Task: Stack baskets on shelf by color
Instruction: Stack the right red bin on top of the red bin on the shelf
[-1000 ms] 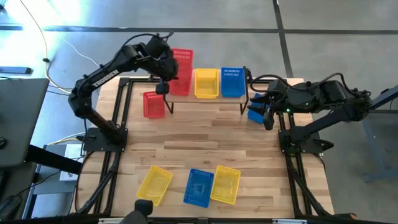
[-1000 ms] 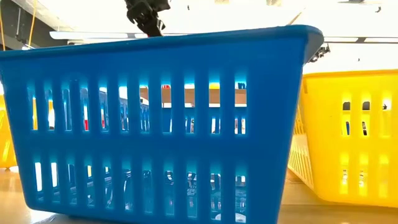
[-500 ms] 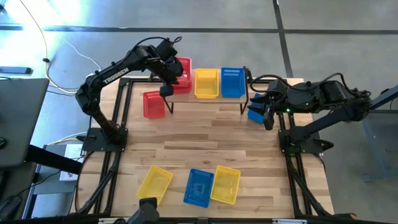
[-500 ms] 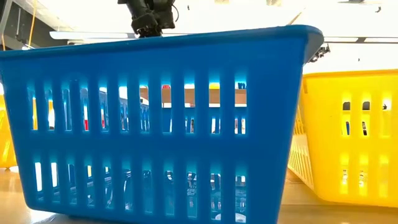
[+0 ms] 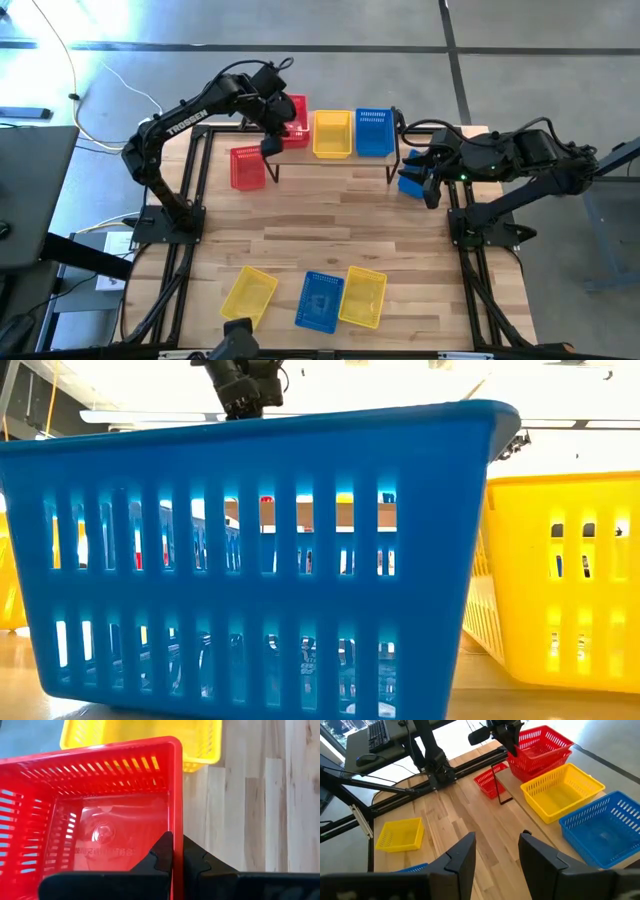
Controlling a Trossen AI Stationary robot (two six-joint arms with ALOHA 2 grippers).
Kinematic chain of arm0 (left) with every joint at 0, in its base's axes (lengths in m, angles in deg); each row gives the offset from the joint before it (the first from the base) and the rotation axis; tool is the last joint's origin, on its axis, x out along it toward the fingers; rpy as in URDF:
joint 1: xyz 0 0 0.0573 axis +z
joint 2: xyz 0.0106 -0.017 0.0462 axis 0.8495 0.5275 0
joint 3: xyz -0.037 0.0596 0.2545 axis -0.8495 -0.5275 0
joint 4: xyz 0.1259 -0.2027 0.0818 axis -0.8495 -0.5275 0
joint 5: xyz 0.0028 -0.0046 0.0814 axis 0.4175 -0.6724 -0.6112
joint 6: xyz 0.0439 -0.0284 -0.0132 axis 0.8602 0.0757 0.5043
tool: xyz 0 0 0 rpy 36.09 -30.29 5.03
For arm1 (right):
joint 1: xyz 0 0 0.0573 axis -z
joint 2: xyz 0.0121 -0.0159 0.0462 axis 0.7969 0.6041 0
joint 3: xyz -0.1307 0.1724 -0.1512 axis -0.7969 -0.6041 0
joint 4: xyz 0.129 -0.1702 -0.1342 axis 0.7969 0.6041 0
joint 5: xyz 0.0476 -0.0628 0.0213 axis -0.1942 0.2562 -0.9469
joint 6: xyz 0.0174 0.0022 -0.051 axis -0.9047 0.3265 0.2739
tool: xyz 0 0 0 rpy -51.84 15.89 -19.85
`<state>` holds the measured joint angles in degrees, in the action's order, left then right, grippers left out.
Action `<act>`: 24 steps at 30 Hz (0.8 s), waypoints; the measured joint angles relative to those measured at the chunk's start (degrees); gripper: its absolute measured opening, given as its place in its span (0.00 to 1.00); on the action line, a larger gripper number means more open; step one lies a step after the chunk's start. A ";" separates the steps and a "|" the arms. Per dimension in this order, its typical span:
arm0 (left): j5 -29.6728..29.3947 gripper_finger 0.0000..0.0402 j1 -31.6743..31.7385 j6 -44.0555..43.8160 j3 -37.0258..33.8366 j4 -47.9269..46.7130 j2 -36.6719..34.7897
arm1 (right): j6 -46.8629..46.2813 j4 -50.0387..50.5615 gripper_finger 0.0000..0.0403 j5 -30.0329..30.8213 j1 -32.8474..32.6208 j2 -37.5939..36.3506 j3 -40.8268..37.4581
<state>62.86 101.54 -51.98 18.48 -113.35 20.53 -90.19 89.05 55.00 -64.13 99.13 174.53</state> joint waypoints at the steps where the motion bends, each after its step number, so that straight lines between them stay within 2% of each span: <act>1: 0.00 0.00 0.02 -0.59 0.00 0.17 0.00 | 0.02 0.00 0.33 0.00 -0.02 0.00 0.00; 13: -1.18 0.06 -0.67 -3.47 0.00 3.30 0.07 | -0.22 0.00 0.33 0.00 -0.02 0.00 0.00; 21: -1.41 0.16 -0.85 -3.40 0.00 3.32 0.09 | -0.24 -0.02 0.33 0.00 -0.02 0.00 0.00; 24: -4.19 0.20 -0.85 -3.40 0.00 3.26 0.09 | -0.24 -0.02 0.33 0.00 0.00 0.00 0.00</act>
<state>58.67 100.69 -55.38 18.48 -110.09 20.61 -90.43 89.03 55.00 -64.13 99.13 174.53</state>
